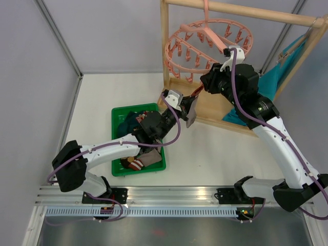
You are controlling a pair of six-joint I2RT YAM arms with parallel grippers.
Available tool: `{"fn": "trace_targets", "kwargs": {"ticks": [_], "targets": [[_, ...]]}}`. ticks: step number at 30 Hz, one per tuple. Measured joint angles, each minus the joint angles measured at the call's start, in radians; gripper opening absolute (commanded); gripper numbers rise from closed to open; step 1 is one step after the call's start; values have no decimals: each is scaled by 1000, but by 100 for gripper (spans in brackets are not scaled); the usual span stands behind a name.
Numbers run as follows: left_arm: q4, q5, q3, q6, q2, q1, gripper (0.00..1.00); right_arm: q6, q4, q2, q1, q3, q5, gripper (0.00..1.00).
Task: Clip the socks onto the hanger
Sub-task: Clamp the sock onto the hanger.
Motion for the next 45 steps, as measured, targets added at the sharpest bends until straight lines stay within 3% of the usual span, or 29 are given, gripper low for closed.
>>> {"fn": "trace_targets", "kwargs": {"ticks": [45], "targets": [[50, -77, 31, 4, 86, 0, 2, 27, -58, 34, 26, 48, 90, 0]]}}
